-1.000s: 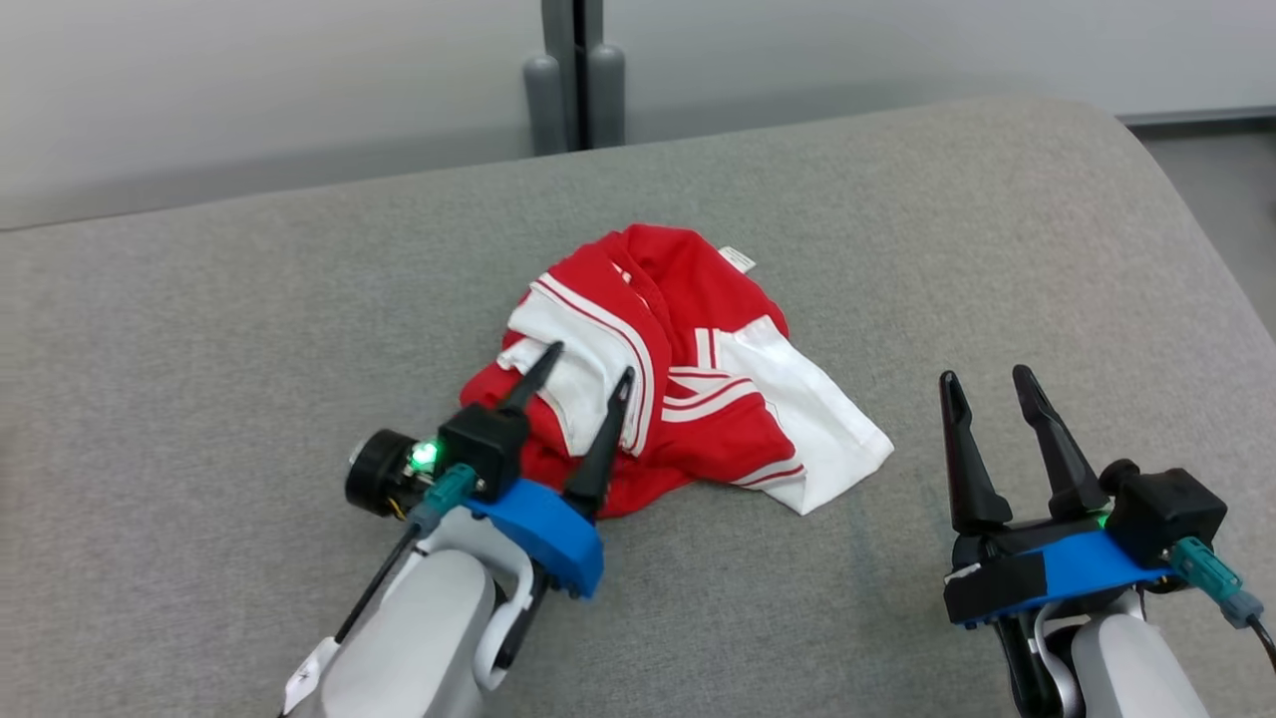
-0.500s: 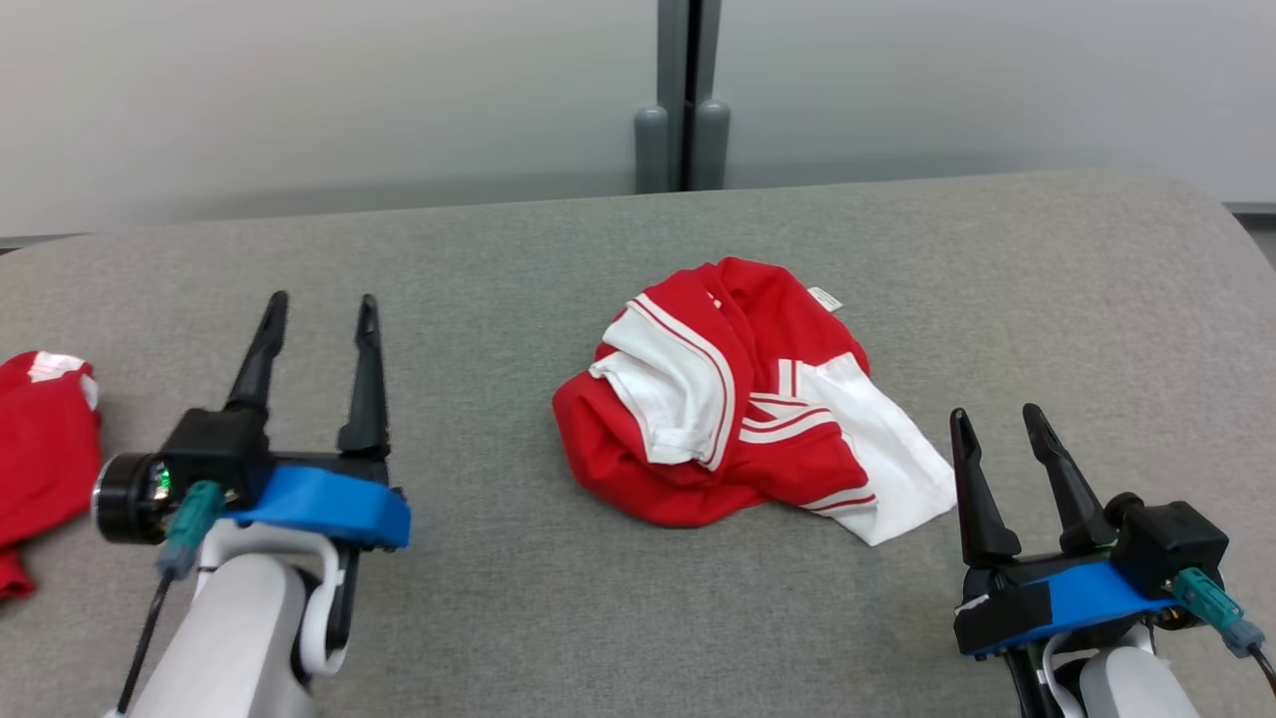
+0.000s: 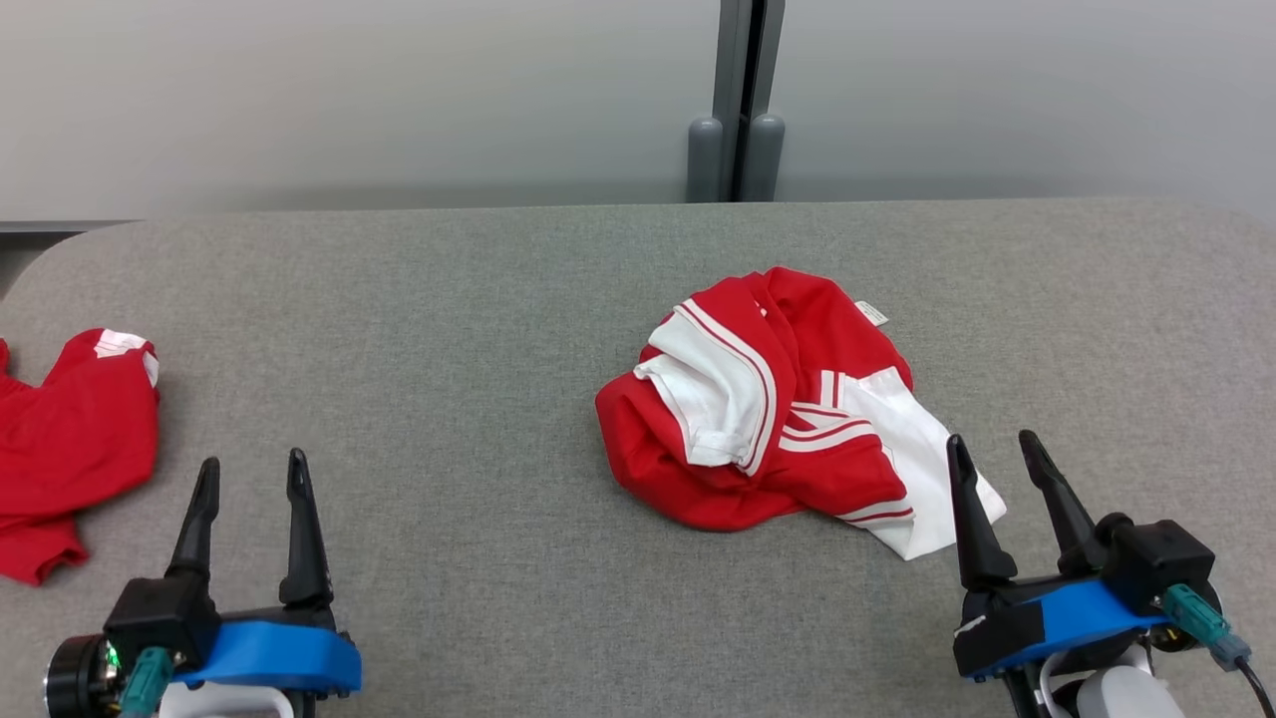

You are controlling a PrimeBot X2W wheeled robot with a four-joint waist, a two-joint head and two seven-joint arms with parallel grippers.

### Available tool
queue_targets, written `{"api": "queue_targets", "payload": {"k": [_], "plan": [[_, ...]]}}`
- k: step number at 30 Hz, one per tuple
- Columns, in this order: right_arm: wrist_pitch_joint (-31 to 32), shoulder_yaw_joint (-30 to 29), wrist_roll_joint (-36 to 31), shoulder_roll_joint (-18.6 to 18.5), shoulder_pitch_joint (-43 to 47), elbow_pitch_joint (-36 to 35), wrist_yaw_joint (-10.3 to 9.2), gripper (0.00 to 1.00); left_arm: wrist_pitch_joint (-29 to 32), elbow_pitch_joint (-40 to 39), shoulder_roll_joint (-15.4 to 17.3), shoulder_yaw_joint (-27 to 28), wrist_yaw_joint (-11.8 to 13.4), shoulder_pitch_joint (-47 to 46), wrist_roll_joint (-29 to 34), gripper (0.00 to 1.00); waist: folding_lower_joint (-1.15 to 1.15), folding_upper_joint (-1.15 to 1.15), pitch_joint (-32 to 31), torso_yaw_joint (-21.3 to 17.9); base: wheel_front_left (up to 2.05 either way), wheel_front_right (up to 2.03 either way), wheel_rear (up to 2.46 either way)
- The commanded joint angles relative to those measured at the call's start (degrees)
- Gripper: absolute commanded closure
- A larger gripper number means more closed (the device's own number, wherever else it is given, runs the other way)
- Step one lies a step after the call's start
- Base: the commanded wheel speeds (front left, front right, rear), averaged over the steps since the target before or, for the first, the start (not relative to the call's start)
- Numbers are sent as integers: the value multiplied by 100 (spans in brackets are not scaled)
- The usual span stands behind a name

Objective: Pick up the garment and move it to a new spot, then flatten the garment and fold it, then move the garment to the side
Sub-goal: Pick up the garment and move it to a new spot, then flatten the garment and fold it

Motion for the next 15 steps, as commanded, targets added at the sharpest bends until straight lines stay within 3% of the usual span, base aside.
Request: {"api": "queue_targets", "payload": {"k": [1,15], "plan": [[-21,-13,-32,-11,75,24,1,0,-14,-33,-78,83,-58,117,64,0,0,-1,-28,-8,0,0,0],[-22,-92,-73,-11,201,240,1,0,-14,-46,-505,576,-336,385,569,0,0,-1,-148,-11,0,0,0]]}}
